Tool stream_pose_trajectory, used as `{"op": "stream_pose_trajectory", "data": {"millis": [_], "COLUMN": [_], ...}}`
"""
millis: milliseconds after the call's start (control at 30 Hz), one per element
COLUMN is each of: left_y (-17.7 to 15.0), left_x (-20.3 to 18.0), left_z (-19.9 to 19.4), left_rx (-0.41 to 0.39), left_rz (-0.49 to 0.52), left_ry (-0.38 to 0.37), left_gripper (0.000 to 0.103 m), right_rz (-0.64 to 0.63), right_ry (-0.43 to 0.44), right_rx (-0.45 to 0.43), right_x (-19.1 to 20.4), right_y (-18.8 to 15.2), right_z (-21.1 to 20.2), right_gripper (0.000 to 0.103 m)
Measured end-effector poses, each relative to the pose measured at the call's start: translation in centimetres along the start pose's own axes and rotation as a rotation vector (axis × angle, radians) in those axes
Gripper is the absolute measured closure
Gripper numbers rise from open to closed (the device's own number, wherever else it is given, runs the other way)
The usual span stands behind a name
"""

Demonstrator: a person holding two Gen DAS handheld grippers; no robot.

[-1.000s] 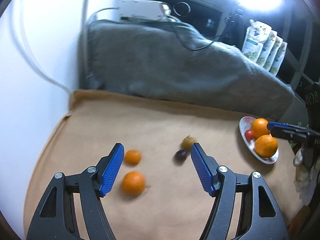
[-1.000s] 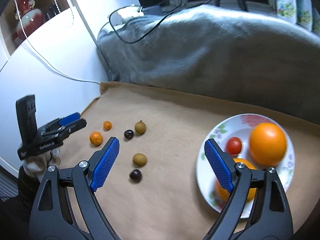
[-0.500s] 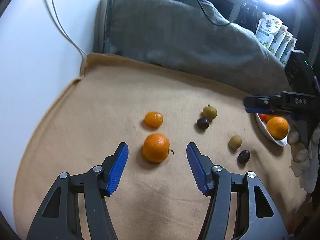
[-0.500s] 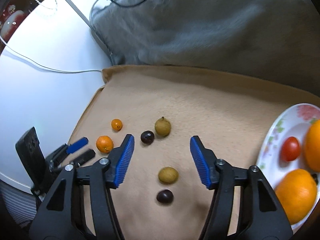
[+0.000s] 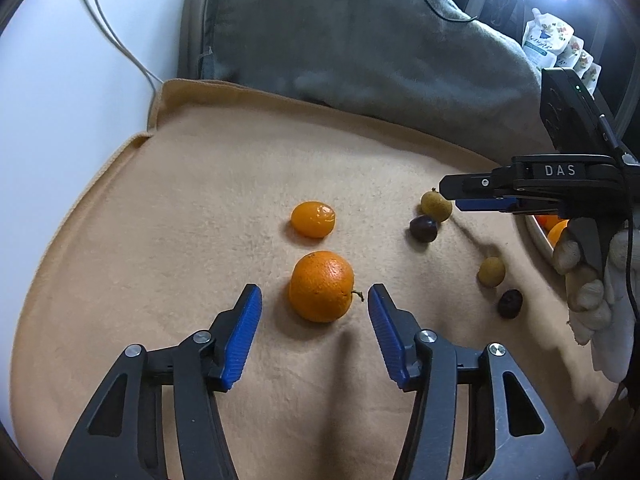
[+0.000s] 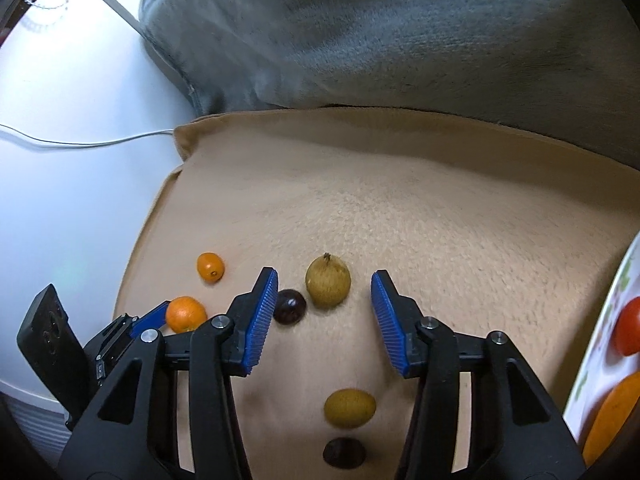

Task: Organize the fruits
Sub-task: 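Close the left gripper on the mandarin while the right gripper closes on the yellow-green fruit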

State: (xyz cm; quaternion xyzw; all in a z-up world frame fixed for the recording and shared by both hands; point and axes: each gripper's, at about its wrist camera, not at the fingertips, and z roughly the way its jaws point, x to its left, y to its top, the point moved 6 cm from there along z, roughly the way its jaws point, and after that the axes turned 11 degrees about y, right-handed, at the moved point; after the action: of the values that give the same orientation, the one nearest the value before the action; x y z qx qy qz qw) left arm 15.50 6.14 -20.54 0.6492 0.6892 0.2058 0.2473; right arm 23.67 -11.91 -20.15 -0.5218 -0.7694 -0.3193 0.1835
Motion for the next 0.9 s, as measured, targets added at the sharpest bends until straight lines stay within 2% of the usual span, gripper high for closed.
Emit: {"op": "stream_pose_trajectory", "data": {"millis": [133,200,367,433,533,900], "left_y": [0.1,0.3,0.4,0.4,0.4,0.4], "left_x": [-0.1,-0.1,-0.2,-0.3,-0.5,-0.4], "left_z": [0.4,0.5,0.7,0.7,0.9,0.4], "left_rx": [0.006,0.007,0.009,0.007,0.003,-0.004], "left_rz": [0.011,0.017,0.02,0.024,0.028,0.001], "left_ry": [-0.002,-0.001,-0.004,-0.01,-0.006,-0.015], "left_gripper": [0.052,0.058,0.063,0.069,0.069,0.07], "right_rz": [-0.001,0.001,0.002,-0.006,-0.009,-0.036], "right_ry": [-0.004,-0.005,-0.01,-0.017,-0.024,-0.028], "right_rx": [0.015,0.017,0.027,0.034,0.039,-0.002], "right_x": [-0.1,-0.2,-0.3,-0.3,-0.4,0.2], "right_y": [0.0,0.2,0.3,0.1,-0.1,-0.4], "right_z": [0.5,0.8,1.3,1.6,1.8,0.1], "right_gripper": [0.055,0.056,0.062,0.068,0.075,0.075]}}
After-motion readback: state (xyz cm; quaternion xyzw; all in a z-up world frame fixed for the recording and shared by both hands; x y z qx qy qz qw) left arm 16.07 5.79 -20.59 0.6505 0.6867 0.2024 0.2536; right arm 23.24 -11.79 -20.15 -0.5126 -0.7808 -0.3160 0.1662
